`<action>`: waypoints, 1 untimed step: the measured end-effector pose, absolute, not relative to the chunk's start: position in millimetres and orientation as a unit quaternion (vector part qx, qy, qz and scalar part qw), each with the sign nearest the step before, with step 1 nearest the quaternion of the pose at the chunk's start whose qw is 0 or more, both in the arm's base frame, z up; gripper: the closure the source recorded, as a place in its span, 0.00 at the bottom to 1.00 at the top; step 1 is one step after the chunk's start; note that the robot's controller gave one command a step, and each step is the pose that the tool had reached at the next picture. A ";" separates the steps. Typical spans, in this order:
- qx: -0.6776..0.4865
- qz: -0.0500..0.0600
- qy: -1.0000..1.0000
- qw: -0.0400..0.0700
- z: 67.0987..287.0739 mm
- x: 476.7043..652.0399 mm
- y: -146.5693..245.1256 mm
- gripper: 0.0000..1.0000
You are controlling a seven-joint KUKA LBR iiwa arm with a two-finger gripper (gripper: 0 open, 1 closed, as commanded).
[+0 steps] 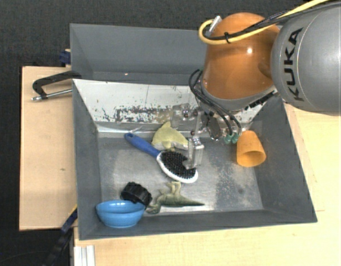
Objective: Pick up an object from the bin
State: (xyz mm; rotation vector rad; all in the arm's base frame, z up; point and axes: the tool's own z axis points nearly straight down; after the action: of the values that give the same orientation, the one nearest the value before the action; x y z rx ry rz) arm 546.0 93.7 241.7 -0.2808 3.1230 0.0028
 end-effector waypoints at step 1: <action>-0.065 0.000 0.998 -0.003 132.0 544.7 79.9 0.00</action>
Offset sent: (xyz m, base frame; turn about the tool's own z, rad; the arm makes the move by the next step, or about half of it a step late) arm -0.0002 -0.0144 -0.1057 0.0505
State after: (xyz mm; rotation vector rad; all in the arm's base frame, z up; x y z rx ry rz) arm 544.7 79.9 132.0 -0.2034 3.1412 0.0012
